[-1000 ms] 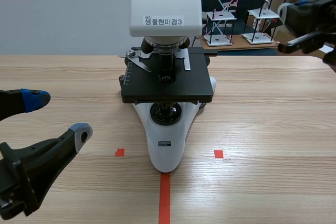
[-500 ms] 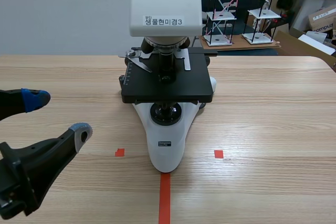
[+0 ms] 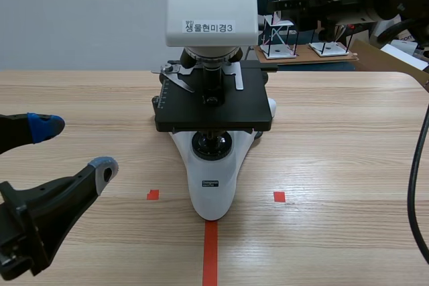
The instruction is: Point at the coarse focus knob
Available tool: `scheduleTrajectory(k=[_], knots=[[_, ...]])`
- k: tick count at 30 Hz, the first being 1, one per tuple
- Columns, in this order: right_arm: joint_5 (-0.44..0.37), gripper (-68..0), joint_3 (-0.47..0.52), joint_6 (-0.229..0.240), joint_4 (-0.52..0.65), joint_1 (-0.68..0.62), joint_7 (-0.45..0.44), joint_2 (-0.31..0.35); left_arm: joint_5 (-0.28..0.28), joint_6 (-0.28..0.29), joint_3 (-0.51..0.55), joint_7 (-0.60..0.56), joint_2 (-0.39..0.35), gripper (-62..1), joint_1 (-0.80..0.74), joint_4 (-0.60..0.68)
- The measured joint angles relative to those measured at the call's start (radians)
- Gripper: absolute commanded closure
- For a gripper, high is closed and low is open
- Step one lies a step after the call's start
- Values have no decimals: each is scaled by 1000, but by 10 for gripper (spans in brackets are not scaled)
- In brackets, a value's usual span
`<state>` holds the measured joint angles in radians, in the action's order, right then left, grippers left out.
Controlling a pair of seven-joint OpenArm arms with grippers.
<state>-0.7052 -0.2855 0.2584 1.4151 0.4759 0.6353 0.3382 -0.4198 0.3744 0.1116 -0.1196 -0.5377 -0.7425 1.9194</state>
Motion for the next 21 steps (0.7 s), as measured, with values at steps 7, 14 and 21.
scheduleTrajectory(k=[7,14,21], knots=[[1,-4,-7,-1,0,0,21,0,0,0,0,0,0,-553,0,0],[1,-4,-9,-1,0,-1,21,0,0,0,0,0,0,-553,0,0],[1,-4,-9,-1,0,-1,21,0,0,0,0,0,0,-553,0,0]])
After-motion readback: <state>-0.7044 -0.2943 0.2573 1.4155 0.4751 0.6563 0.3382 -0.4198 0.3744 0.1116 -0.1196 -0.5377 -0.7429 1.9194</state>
